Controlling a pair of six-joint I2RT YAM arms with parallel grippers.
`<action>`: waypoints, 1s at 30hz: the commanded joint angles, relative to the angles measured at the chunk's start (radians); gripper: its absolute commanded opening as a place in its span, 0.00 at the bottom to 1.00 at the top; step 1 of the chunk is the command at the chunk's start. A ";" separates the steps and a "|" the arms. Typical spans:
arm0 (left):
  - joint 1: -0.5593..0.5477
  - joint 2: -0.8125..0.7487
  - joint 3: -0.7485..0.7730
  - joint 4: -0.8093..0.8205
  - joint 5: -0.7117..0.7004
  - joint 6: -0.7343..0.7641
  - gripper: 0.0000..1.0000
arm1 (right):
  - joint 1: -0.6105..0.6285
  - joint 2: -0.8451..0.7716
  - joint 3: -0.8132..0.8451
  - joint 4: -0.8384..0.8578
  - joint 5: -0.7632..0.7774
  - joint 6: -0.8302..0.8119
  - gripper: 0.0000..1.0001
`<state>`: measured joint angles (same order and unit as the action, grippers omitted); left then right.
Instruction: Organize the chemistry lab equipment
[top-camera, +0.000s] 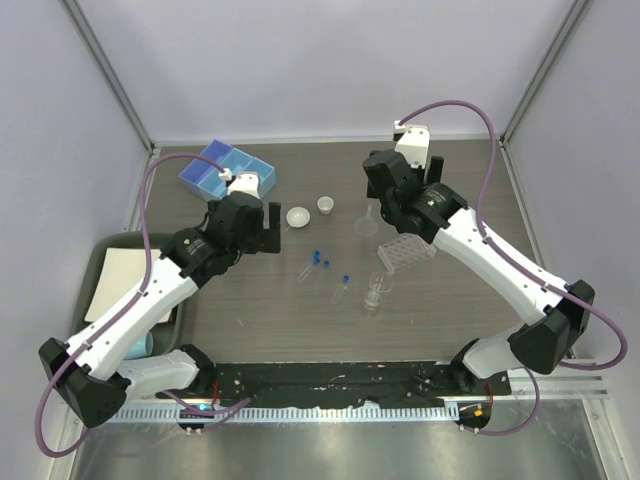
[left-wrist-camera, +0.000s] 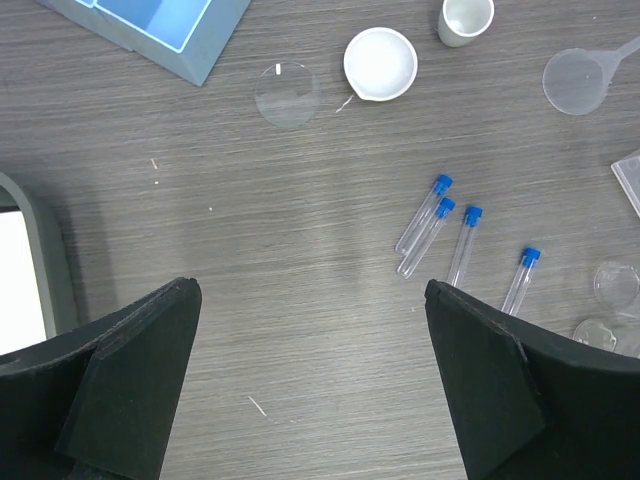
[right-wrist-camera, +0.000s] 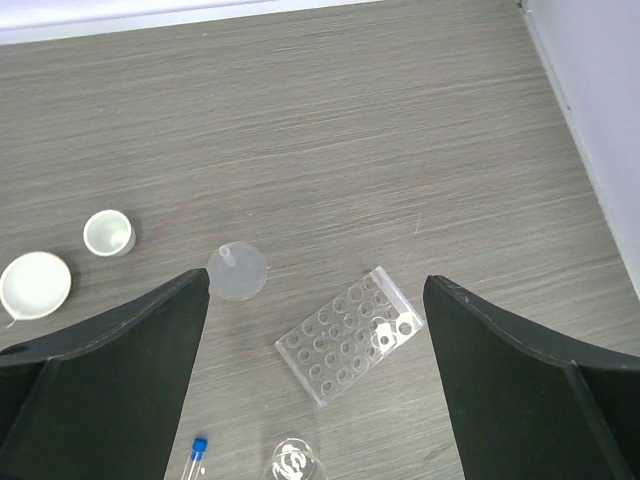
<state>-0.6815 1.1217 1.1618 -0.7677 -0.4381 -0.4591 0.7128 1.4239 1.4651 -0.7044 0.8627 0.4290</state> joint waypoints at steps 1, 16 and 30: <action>-0.004 -0.007 0.035 0.041 -0.007 0.031 1.00 | -0.013 0.030 0.098 -0.053 0.125 0.060 0.94; -0.006 -0.045 -0.007 0.090 0.133 0.043 1.00 | -0.226 0.053 -0.001 -0.274 -0.232 0.149 0.96; -0.006 -0.089 -0.071 0.111 0.185 0.011 1.00 | -0.449 0.004 -0.425 -0.172 -0.441 0.289 0.96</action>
<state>-0.6815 1.0504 1.0966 -0.6964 -0.2680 -0.4412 0.2565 1.4612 1.0752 -0.9165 0.4686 0.6533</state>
